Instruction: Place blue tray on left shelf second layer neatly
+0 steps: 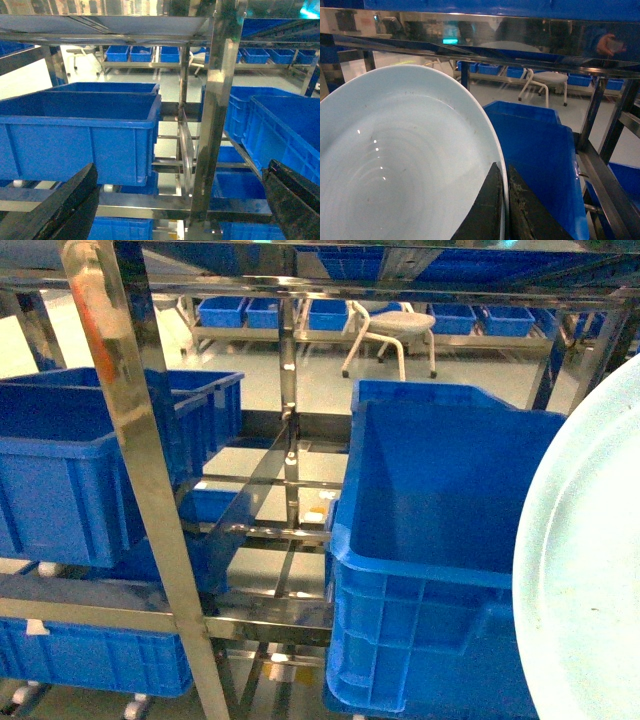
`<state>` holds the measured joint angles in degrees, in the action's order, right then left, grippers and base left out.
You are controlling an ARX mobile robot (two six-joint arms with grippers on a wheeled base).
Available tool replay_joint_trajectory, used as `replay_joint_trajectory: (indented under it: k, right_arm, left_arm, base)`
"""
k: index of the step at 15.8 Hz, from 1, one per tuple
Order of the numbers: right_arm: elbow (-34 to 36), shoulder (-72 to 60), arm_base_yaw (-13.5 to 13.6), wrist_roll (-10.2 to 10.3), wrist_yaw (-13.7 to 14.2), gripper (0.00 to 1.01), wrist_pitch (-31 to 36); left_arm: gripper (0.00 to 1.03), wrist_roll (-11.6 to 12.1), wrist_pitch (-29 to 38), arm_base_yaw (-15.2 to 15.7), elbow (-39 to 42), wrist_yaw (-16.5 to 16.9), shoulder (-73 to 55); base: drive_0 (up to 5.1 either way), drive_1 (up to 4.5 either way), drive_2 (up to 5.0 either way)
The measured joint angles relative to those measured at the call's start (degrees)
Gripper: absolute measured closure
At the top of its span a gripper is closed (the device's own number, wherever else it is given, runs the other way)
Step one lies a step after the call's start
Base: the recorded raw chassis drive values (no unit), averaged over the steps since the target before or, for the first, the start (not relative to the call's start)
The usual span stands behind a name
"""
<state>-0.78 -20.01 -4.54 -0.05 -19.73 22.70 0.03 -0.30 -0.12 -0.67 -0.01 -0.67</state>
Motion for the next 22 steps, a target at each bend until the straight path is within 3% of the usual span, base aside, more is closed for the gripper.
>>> replay_joint_trajectory:
  k: [22]
  right_arm:
    - [0.0,0.0,0.0,0.0,0.0,0.99,0.0]
  left_arm:
    - [0.05,0.0,0.0,0.0,0.0,0.0,0.0]
  base:
    - [0.0,0.00,0.0]
